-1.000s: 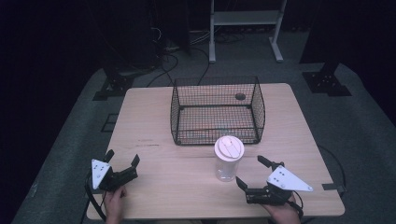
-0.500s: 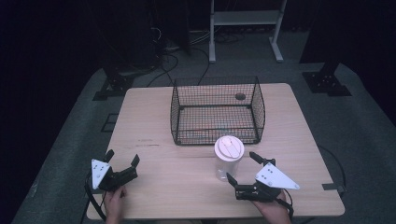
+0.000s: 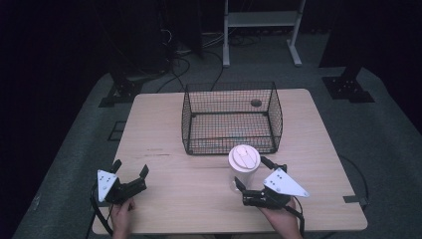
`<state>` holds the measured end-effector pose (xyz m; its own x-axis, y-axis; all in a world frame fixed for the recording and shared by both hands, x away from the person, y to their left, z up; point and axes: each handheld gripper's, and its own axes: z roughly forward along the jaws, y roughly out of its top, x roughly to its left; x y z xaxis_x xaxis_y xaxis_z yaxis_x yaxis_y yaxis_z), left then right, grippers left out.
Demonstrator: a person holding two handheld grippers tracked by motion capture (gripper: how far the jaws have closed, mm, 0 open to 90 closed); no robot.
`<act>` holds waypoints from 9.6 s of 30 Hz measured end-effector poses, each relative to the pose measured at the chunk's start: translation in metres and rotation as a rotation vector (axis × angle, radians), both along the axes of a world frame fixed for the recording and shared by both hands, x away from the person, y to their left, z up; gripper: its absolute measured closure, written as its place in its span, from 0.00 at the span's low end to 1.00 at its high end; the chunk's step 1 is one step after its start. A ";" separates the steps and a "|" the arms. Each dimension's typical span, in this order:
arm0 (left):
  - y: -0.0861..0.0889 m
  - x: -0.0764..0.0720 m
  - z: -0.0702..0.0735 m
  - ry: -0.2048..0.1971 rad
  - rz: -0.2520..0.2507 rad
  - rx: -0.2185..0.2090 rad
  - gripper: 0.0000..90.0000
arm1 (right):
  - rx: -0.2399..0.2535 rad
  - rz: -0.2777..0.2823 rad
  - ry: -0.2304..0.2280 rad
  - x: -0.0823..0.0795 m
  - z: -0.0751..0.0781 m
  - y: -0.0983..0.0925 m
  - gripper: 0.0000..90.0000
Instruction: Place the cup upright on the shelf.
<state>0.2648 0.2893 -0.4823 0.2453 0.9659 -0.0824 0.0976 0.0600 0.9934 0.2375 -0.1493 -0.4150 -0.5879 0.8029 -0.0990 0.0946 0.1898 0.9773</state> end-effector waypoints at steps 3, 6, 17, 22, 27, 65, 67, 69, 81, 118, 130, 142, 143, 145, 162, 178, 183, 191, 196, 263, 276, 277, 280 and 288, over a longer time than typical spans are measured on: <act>0.000 0.000 0.000 -0.001 0.000 0.000 0.00 | -0.004 -0.016 -0.008 0.004 0.001 0.002 0.03; 0.000 0.000 0.000 -0.001 0.000 0.000 0.00 | 0.001 -0.025 -0.013 0.006 0.001 0.003 0.03; 0.000 0.000 0.000 0.000 0.001 -0.001 0.00 | 0.002 -0.032 -0.011 0.019 -0.002 0.011 0.03; 0.000 0.000 0.000 0.000 0.000 -0.002 0.00 | 0.000 -0.027 -0.004 0.024 -0.003 0.014 0.03; 0.000 0.000 0.000 -0.001 0.000 -0.001 0.00 | 0.002 -0.024 -0.001 0.025 -0.003 0.013 0.03; 0.000 0.000 0.000 -0.001 -0.001 -0.002 0.00 | -0.020 0.048 0.026 0.034 0.011 0.005 0.05; 0.001 0.000 0.000 -0.001 -0.001 -0.002 0.00 | -0.019 0.052 0.011 0.033 0.017 0.005 0.05; 0.001 0.000 0.000 -0.001 -0.001 -0.002 0.00 | -0.014 0.057 0.006 0.033 0.020 0.004 0.05; 0.000 0.000 0.000 0.000 0.000 -0.002 0.00 | 0.021 0.097 -0.038 0.040 0.060 0.001 0.05; 0.001 0.000 0.000 -0.003 -0.003 -0.014 0.00 | -0.001 0.118 -0.064 0.135 0.147 0.031 0.05; 0.002 0.000 0.000 -0.004 -0.003 -0.016 0.00 | -0.016 0.118 -0.033 0.174 0.133 0.040 0.05; 0.002 0.000 0.000 -0.003 -0.004 -0.018 0.00 | -0.017 0.102 0.015 0.210 0.109 0.038 0.05; 0.002 0.000 0.000 -0.003 -0.004 -0.018 0.00 | -0.017 0.105 0.022 0.213 0.107 0.038 0.05; 0.002 0.000 0.000 -0.003 -0.004 -0.020 0.00 | -0.013 0.114 0.030 0.217 0.102 0.038 0.05; 0.003 0.000 0.000 -0.001 -0.003 -0.023 0.00 | -0.006 0.162 0.113 0.248 0.063 0.036 0.05; 0.002 0.000 0.000 -0.001 -0.004 -0.022 0.00 | -0.058 0.184 0.173 0.264 0.035 0.033 0.05; 0.002 0.000 0.000 -0.001 -0.004 -0.022 0.00 | -0.055 0.185 0.172 0.263 0.031 0.032 0.05; 0.002 0.000 0.000 -0.002 -0.004 -0.020 0.00 | -0.078 0.198 0.164 0.259 0.031 0.029 0.05; 0.002 0.000 0.000 -0.001 -0.004 -0.019 0.00 | -0.081 0.199 0.166 0.258 0.032 0.026 0.05; 0.001 0.000 0.000 0.001 0.001 -0.009 0.00 | 0.024 0.192 0.112 0.203 0.084 -0.009 0.00; 0.000 0.000 0.000 0.002 0.002 -0.006 0.00 | 0.035 0.170 0.098 0.185 0.084 -0.028 0.00; 0.000 0.000 0.000 0.002 0.002 -0.006 0.00 | 0.033 0.169 0.094 0.184 0.085 -0.028 0.00; 0.000 0.000 0.000 0.002 0.002 -0.005 0.00 | 0.027 0.173 0.090 0.180 0.085 -0.030 0.00; 0.000 0.000 0.000 0.002 0.002 -0.004 0.00 | 0.020 0.183 0.102 0.170 0.079 -0.036 0.00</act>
